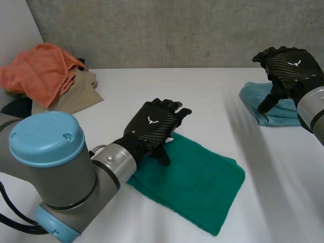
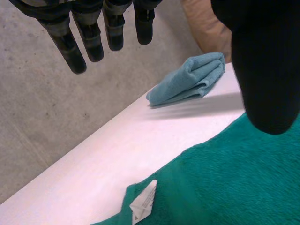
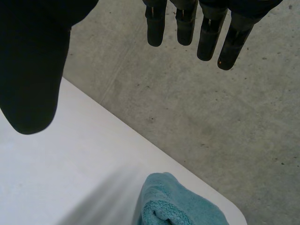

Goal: Fold the laundry.

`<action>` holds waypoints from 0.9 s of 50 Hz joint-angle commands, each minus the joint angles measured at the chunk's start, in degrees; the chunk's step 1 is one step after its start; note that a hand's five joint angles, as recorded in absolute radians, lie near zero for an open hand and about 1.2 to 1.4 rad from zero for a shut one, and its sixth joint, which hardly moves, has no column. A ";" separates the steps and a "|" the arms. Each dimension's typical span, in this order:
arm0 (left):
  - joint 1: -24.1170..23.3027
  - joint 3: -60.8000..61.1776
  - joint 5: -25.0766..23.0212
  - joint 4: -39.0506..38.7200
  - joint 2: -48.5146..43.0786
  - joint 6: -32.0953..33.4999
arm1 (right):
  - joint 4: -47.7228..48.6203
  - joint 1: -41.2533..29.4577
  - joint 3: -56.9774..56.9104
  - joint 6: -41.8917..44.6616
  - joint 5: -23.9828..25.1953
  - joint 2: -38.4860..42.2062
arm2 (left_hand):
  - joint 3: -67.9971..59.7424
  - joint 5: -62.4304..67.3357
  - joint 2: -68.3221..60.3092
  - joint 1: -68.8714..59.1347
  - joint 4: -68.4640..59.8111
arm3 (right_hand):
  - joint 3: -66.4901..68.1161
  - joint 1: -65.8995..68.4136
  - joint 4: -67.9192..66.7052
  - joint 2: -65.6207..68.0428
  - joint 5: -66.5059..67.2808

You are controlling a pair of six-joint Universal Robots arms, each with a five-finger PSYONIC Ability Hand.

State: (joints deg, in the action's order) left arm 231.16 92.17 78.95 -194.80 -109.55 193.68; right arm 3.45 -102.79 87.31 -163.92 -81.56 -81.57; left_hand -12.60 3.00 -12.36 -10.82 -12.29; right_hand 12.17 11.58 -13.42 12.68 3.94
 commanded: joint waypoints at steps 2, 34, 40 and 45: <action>8.07 0.11 2.08 2.32 0.30 -0.06 | -1.51 -0.13 -0.03 0.52 3.94 0.44 | 2.39 -2.79 2.15 0.61 2.07 | -2.17 -1.58 3.42 -2.68 -3.94; 10.54 5.30 2.08 6.37 -3.91 -0.06 | -17.16 -11.47 9.80 15.38 13.45 7.21 | -11.07 10.67 -11.31 -12.85 -11.38 | 2.12 2.71 -0.87 1.61 0.35; 10.54 5.30 2.17 6.19 -3.83 -0.06 | -11.11 -10.77 18.67 13.72 12.75 3.97 | -11.07 10.67 -11.31 -12.85 -11.38 | 6.32 6.90 -5.07 5.81 4.54; 10.63 5.30 2.26 6.19 -3.39 -0.15 | -7.67 -10.77 23.87 7.22 11.60 1.50 | -10.74 10.33 -10.98 -12.51 -11.05 | 11.19 11.78 -9.94 10.69 9.42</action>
State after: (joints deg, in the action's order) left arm 241.71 97.49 81.14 -188.57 -113.37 193.63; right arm -8.47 -113.77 104.92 -150.51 -68.79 -77.13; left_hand -19.60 9.95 -19.67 -19.52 -19.66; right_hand 16.65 13.56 -16.37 16.49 6.67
